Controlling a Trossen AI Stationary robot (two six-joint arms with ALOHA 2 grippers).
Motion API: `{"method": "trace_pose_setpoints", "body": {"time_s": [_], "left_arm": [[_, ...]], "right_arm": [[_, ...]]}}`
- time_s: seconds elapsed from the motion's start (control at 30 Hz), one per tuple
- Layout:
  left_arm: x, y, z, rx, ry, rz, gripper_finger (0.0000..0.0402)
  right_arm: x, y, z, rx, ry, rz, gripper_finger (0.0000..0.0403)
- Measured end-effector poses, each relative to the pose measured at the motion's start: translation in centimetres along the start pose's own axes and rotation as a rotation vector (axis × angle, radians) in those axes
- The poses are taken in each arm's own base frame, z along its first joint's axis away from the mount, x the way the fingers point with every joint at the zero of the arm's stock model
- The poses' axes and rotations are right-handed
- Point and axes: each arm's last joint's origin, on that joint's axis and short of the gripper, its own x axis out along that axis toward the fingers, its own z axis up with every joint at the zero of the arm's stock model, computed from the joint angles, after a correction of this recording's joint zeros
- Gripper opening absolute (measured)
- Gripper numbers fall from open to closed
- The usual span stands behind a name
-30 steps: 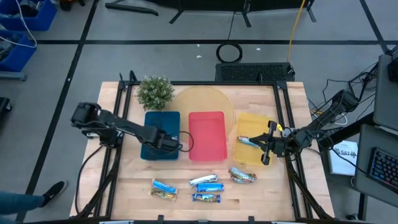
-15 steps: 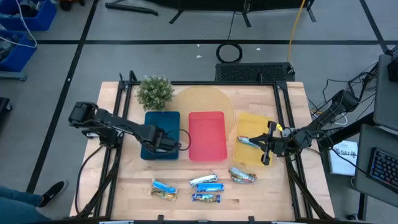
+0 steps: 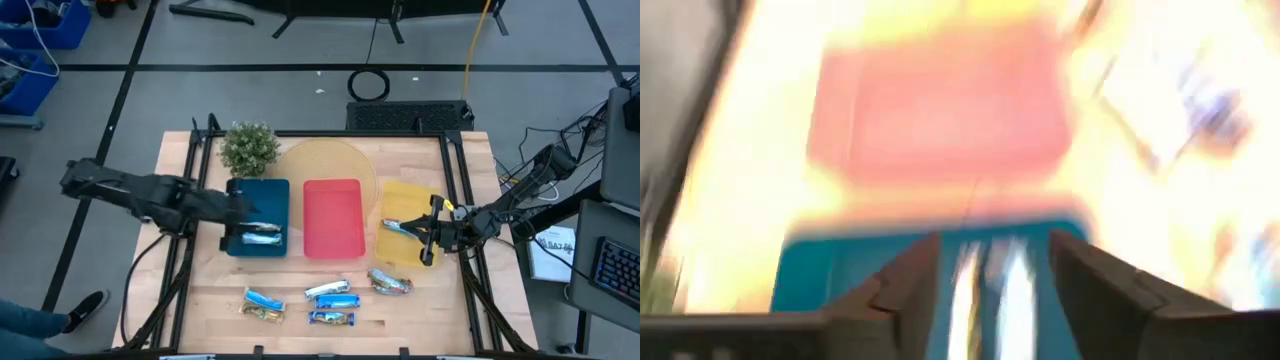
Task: Pick and place Granola Bars by type
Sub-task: Put the red granola bar into the yellow bin
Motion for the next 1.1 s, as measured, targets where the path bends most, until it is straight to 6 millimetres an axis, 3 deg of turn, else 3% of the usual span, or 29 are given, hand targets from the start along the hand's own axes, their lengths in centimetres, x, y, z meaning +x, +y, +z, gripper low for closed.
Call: {"method": "trace_pose_setpoints", "body": {"time_s": [0.13,0.27,0.43,0.67,0.9,1.1], "left_arm": [[-1.0,0.2,-2.1,0.009,-0.34,-0.017,0.0093],[0.2,0.3,-4.9,-0.028,-0.478,0.029,0.0012],[2.9,0.0,-8.4,0.019,-0.518,0.098,0.0013],[4.5,0.3,-10.6,0.112,-0.555,0.237,0.001],[5.3,0.9,-12.0,0.103,-0.534,0.295,0.0011],[5.3,1.3,-12.0,0.077,-0.528,0.334,0.0004]], "right_arm": [[0.0,0.0,0.0,0.0,0.0,0.0,0.0],[0.0,0.0,0.0,0.0,0.0,0.0,0.0],[0.0,0.0,0.0,0.0,0.001,0.0,0.0],[0.1,-0.2,-0.2,0.058,0.005,-0.023,0.0],[0.7,-1.1,-0.1,0.045,-0.004,-0.114,0.0],[1.3,-1.1,-0.2,0.071,0.144,-0.19,0.0]]}}
